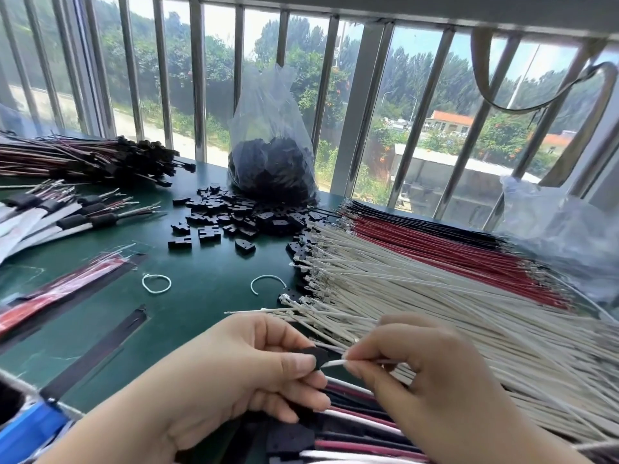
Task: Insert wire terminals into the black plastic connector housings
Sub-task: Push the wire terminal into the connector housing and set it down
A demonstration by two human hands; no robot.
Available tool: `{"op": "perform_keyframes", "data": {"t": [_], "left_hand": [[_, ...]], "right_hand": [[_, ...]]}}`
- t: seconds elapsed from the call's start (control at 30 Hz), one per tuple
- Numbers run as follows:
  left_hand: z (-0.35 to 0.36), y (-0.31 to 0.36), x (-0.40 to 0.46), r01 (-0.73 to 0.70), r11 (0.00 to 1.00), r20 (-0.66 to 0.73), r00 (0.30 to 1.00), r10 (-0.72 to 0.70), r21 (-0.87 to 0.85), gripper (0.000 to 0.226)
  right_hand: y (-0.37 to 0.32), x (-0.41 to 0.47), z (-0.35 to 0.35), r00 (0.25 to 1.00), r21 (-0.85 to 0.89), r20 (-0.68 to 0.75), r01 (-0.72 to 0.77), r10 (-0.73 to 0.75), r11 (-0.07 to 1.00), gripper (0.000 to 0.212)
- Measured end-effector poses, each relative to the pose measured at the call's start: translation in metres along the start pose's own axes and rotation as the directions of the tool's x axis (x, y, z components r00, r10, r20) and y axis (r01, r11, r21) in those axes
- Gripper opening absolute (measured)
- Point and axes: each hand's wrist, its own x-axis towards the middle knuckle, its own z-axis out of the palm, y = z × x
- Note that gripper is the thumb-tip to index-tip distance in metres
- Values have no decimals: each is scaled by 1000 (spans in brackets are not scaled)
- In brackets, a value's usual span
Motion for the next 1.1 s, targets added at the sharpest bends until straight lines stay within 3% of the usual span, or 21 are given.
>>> {"op": "perform_keyframes", "data": {"t": [0.27, 0.57, 0.77, 0.93, 1.03, 1.1], "left_hand": [[6, 0, 3, -31, 999, -83, 996, 33, 27, 28], [13, -7, 3, -119, 992, -194, 975, 111, -33, 30], [7, -8, 3, -121, 989, -157, 982, 107, -81, 59], [6, -5, 1, -90, 994, -107, 990, 96, 59, 30], [7, -5, 2, -81, 994, -102, 991, 89, 74, 10], [6, -7, 5, -87, 995, -103, 990, 92, 53, 8]], "right_hand": [[5, 0, 1, 1000, 32, -2, -4, 4, 999, 9], [5, -1, 7, 1000, 74, 19, -15, 14, 997, 11], [7, -1, 6, 1000, 74, 9, -31, 30, 997, 12], [8, -1, 5, 1000, 63, 9, -4, 3, 998, 18], [8, -1, 5, 999, 61, 27, 25, -26, 998, 11], [5, -1, 6, 999, 21, 18, 46, -47, 999, 4]]}}
